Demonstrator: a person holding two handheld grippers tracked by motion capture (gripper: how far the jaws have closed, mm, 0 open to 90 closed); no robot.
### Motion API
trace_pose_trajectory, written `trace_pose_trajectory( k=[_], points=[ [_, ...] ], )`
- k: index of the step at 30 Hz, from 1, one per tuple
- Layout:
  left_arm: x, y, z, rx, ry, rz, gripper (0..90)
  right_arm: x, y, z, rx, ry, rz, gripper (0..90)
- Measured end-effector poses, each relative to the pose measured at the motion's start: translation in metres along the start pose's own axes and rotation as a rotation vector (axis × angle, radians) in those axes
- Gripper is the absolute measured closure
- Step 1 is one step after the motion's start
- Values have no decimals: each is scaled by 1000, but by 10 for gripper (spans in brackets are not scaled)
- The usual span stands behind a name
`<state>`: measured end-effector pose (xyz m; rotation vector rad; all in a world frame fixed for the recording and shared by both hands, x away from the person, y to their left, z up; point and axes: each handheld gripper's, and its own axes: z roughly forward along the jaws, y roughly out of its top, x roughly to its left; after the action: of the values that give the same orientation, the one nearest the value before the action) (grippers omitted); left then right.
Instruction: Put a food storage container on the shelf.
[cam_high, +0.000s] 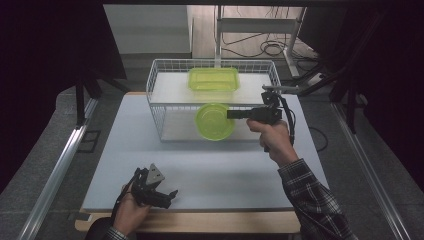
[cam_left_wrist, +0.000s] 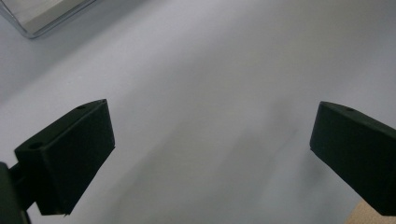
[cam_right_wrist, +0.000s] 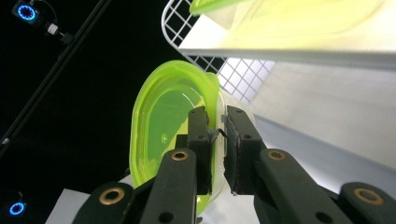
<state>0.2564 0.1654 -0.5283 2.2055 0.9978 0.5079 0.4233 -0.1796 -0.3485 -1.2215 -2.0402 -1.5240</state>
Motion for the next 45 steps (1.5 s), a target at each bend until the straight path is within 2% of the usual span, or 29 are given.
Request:
trace_pose_trajectory(
  k=[27,37,45],
  points=[
    [1,-1,0,10,-1,-4,0,18,53,-5,-97,-17,0,811],
    [1,-1,0,12,-2,-3,0,23,67,-7,-131,-22,2,812],
    [1,-1,0,16,-1,0,0,26,82,-7,-161,-50,-7,812]
  ],
)
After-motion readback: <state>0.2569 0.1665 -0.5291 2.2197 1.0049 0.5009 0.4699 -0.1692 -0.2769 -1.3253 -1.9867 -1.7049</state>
